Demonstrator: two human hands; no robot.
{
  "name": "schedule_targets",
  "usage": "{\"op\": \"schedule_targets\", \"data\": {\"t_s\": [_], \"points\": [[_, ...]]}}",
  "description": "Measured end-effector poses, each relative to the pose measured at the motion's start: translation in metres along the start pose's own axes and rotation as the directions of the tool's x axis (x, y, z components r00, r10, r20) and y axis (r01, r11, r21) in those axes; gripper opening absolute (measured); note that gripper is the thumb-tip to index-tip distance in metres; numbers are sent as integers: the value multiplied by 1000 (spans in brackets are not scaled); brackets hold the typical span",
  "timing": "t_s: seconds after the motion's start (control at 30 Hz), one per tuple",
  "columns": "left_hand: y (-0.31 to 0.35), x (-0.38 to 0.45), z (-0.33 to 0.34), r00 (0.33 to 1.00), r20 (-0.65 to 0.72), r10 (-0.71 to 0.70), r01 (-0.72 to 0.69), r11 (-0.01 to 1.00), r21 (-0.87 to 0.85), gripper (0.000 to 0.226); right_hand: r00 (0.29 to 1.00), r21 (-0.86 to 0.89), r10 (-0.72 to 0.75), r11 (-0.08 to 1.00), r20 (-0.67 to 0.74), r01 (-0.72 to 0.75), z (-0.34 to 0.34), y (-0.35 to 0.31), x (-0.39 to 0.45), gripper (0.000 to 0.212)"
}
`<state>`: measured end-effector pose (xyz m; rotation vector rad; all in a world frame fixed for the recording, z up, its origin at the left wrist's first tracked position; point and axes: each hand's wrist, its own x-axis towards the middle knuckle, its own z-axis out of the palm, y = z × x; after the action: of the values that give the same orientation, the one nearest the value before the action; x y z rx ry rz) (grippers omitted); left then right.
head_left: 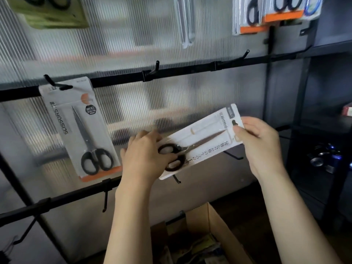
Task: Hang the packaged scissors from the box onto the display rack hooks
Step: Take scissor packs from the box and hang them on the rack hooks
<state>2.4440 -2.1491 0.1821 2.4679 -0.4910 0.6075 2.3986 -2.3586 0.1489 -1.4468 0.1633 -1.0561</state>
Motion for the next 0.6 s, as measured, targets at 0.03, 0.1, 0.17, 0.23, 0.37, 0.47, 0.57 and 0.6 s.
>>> {"op": "schedule_targets", "data": {"t_s": [0.03,0.1,0.17,0.23,0.37,0.47,0.57,0.6], "points": [[1,1,0,999,30,20,-18,998,-66,39,999,12,-36,999,36,36,2,-8,-1,28],[6,2,3,992,98,81,-57,972,-227,28,991,-15,-100,995,91,102,11,-19,-5,24],[10,3,8,988,71,136,-116,966,-229,14,983,-51,-147,987,109,154,22,-25,-11,21],[6,6,8,989,-22,143,-145,965,-217,8,976,-59,-186,979,110,193,31,-29,-15,19],[4,5,-9,968,-243,68,-168,893,-418,16,976,-116,-165,976,142,182,41,-25,-21,55],[16,4,-21,921,-382,-82,-167,802,-574,29,969,-201,-123,965,213,167,47,-14,-27,61],[25,7,-28,893,-417,-168,-149,763,-628,36,963,-253,-84,956,257,151,54,-1,-33,56],[26,9,-29,894,-411,-176,-139,764,-629,36,964,-264,-82,953,252,150,57,3,-34,56]]}}
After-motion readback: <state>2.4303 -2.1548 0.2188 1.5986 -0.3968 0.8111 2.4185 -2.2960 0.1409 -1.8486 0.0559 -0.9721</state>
